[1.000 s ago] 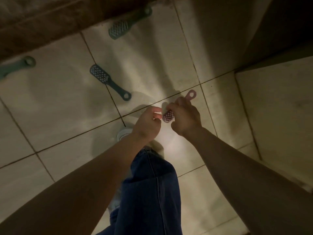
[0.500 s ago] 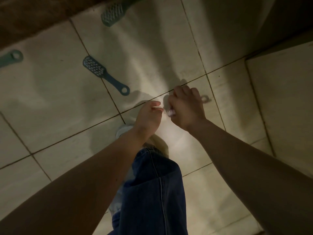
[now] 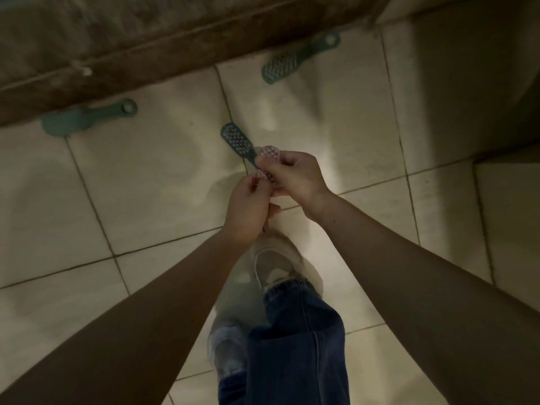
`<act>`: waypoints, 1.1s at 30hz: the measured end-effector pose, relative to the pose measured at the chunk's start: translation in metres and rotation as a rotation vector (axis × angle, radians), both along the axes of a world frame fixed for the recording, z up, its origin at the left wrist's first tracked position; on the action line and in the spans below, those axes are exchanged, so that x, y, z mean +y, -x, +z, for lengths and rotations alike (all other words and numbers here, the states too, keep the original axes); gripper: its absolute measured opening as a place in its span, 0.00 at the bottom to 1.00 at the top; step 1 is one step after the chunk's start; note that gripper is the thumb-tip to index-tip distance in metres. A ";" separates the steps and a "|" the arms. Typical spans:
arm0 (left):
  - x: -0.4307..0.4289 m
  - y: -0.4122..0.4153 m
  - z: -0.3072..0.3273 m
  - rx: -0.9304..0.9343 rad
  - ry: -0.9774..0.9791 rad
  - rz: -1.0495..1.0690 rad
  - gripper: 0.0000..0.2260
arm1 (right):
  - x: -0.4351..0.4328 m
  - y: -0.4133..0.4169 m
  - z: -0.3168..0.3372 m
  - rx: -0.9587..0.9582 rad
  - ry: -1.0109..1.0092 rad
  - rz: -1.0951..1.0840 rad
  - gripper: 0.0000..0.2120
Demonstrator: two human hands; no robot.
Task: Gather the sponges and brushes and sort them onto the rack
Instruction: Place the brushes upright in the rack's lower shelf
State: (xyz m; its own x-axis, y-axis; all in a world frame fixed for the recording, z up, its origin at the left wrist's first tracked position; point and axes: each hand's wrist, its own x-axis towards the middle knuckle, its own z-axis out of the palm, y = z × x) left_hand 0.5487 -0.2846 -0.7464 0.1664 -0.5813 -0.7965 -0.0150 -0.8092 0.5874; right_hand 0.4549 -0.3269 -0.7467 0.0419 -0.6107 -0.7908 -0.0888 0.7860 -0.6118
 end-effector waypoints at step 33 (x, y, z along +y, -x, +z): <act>-0.002 -0.056 0.085 -0.183 -0.063 0.210 0.09 | 0.010 -0.055 0.064 0.404 0.222 0.130 0.10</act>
